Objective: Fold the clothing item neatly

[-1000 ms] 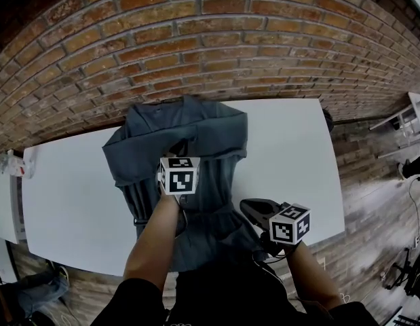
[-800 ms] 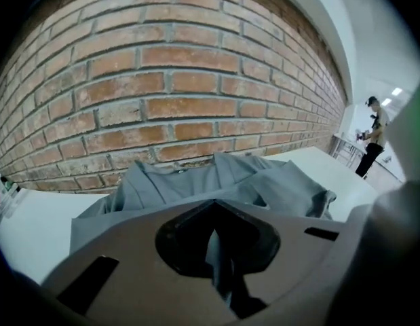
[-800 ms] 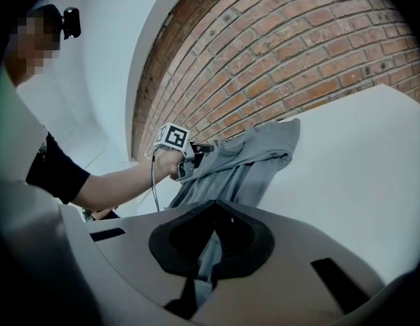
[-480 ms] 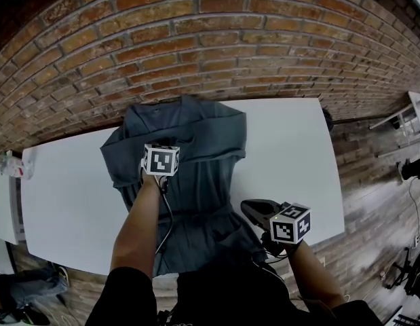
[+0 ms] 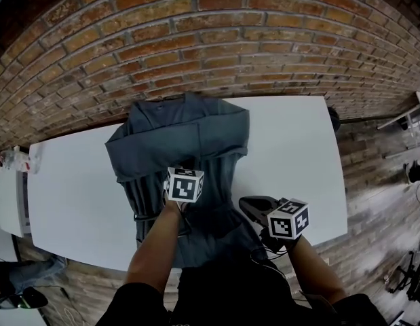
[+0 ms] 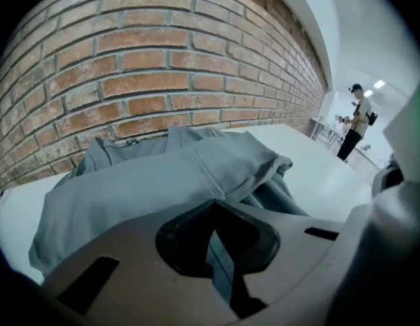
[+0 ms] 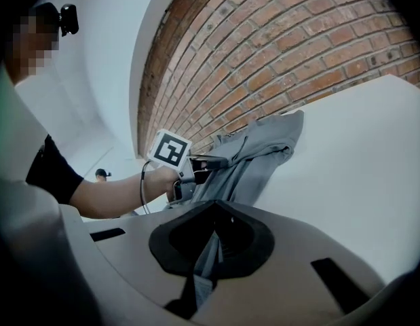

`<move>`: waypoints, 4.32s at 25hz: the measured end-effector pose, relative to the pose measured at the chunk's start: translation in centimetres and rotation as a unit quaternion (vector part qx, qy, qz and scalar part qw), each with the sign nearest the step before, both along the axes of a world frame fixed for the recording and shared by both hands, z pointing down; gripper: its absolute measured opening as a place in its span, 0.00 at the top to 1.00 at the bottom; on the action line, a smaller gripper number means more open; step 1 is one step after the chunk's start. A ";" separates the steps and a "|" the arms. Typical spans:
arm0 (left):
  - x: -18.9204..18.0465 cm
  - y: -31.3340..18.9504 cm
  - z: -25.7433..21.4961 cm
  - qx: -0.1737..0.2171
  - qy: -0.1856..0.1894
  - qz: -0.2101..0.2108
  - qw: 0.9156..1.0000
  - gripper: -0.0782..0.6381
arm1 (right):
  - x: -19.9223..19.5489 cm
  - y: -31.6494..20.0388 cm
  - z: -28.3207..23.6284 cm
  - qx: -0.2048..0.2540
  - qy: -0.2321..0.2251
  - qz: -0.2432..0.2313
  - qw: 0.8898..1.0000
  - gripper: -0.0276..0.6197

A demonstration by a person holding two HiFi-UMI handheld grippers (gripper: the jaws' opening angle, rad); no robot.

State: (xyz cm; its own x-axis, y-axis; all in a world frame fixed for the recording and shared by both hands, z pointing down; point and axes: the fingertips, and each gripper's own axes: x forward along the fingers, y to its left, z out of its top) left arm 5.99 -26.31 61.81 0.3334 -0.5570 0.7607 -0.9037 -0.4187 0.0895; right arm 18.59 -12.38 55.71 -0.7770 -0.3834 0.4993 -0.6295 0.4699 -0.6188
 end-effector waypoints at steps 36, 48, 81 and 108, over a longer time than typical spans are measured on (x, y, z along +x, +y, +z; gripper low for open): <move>-20.9 -5.7 -13.7 0.071 0.041 0.002 0.997 0.62 | -5.1 -23.0 -9.4 0.194 0.131 -0.150 0.961 0.84; -22.1 -13.0 -6.5 0.000 -0.040 0.038 0.998 0.61 | -9.5 -31.0 -2.2 0.136 0.184 -0.175 0.958 0.70; -21.4 -19.5 -2.1 0.038 -0.076 0.125 0.988 0.87 | -15.8 -35.1 3.2 0.159 0.192 -0.208 0.946 0.91; -19.2 3.7 -0.5 0.120 -0.166 0.367 0.907 0.75 | -11.0 -13.5 4.4 0.182 0.233 -0.529 0.795 0.75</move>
State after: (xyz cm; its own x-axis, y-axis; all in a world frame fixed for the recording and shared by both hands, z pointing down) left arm -13.20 -22.65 61.31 0.4558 -0.4407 0.7733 -0.3341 -0.8900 -0.3103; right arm 7.58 -25.88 60.11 -0.5241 0.1755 0.8334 0.1157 0.9841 -0.1345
